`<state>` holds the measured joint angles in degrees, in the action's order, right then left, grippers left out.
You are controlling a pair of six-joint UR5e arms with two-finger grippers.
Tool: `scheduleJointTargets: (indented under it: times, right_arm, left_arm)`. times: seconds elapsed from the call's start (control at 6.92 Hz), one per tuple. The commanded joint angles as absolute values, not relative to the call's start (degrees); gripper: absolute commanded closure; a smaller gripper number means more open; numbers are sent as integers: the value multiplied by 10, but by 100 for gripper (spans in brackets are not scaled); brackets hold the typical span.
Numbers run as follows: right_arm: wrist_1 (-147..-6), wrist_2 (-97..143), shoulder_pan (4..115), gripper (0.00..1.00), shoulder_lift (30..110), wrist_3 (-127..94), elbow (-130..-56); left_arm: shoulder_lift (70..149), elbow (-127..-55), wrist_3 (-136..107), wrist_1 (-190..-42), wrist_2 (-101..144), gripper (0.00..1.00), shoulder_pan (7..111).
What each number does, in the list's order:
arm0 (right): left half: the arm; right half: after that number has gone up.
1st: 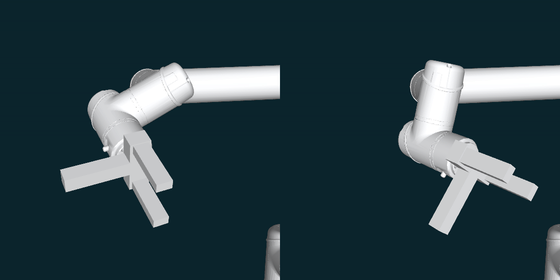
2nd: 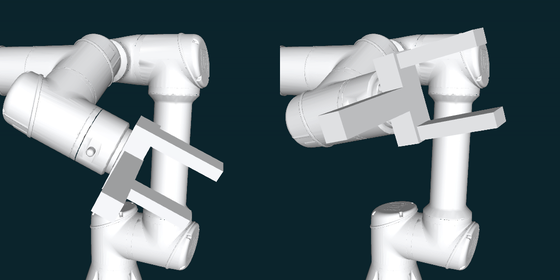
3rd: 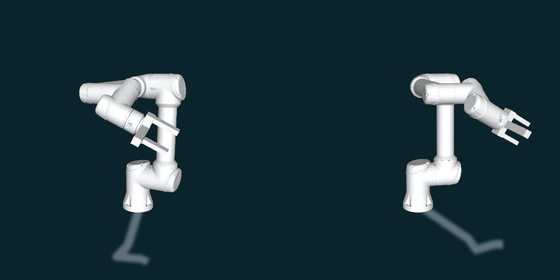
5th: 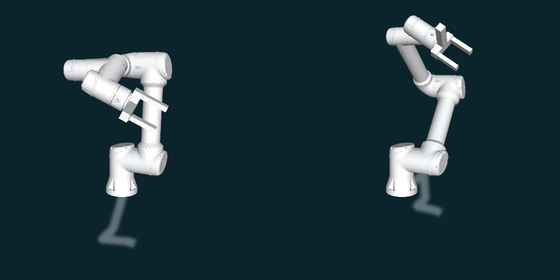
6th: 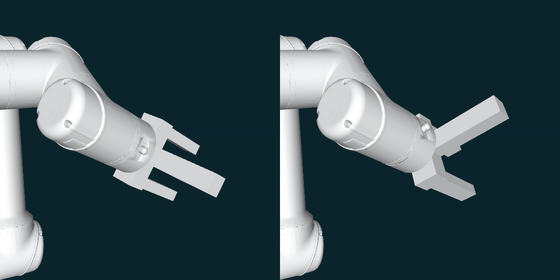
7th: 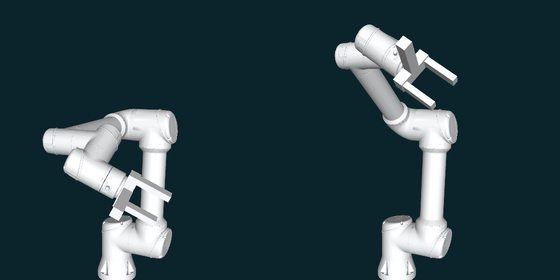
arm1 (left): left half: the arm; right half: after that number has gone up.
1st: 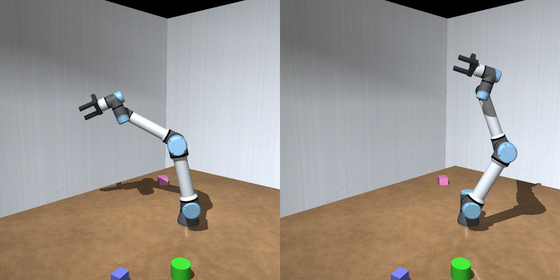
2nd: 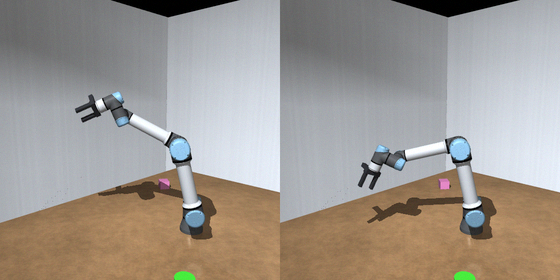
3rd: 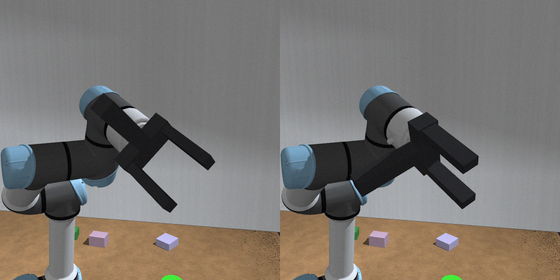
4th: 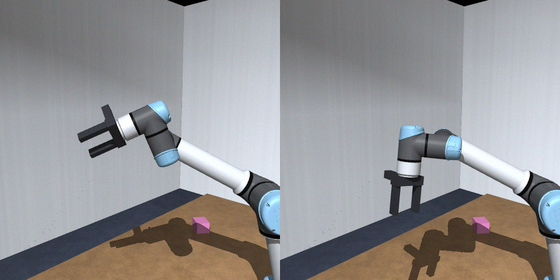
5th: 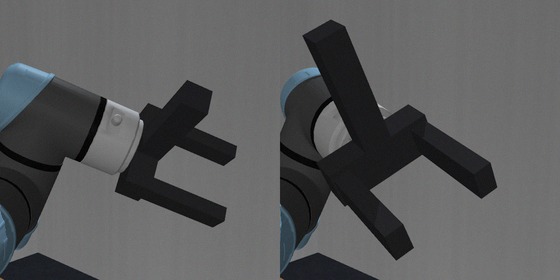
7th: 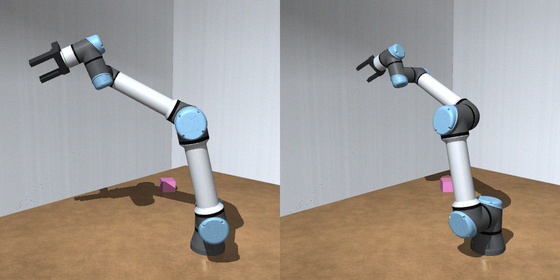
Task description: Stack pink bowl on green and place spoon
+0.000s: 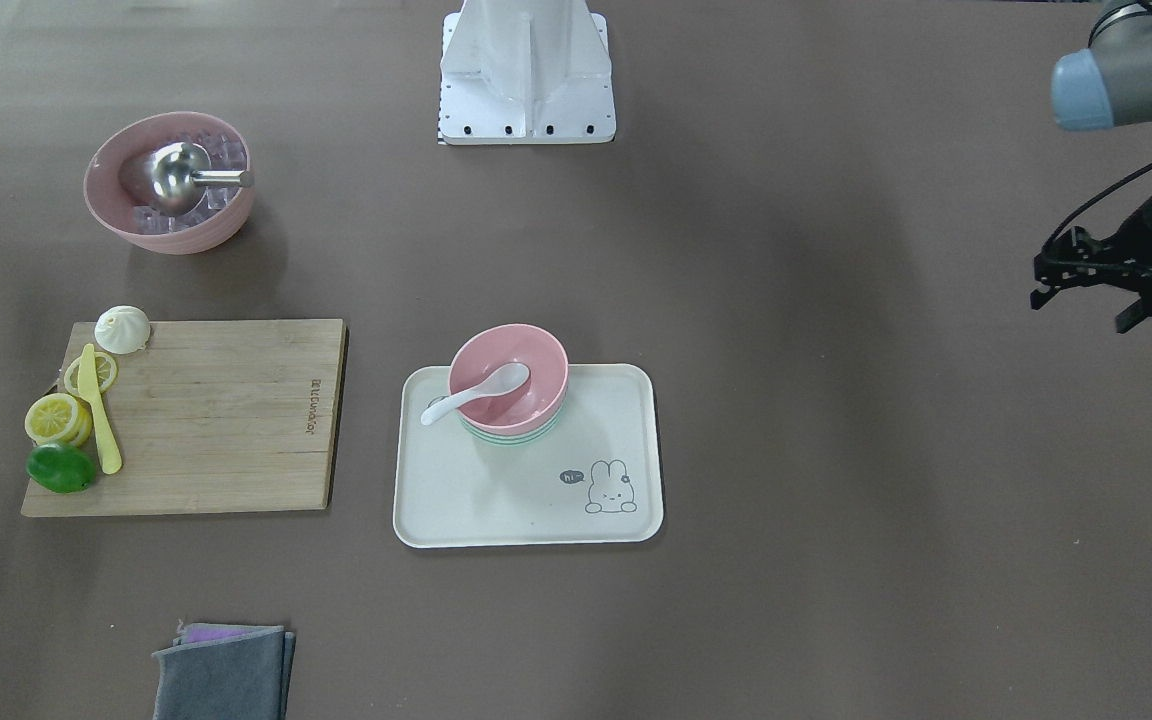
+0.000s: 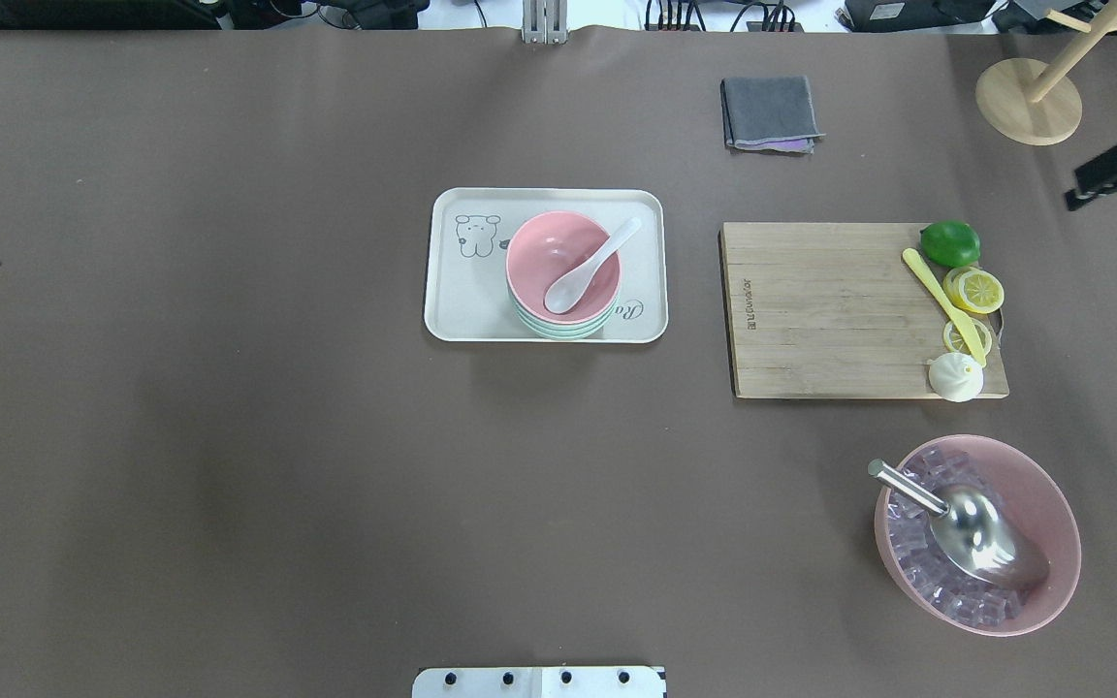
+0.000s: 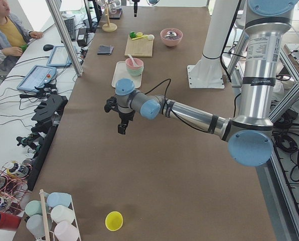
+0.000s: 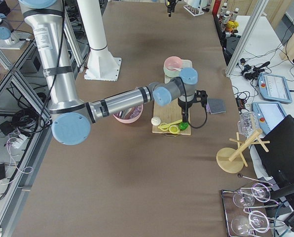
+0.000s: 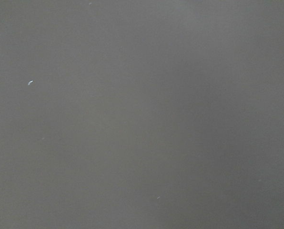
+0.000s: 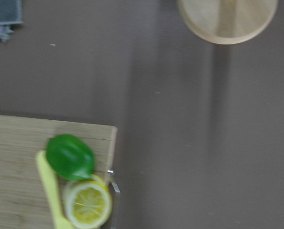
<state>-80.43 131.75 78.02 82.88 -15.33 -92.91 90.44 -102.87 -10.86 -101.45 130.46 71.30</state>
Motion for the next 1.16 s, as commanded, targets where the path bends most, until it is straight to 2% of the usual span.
scheduleJointTargets:
  times: [0.0,0.43,1.01]
  right_arm:
    - [-831,1320,876,0,850,60,-862]
    - [-837,1320,893,0,876,95,-862]
    - [-838,1320,894,0,874,96,-862]
  left_arm:
    - [854,-1012,-26,-1013,1350,2,782]
    - [856,-999,-32,-1017,1354,2,790]
    - [858,-1002,-32,-1015,1356,2,795]
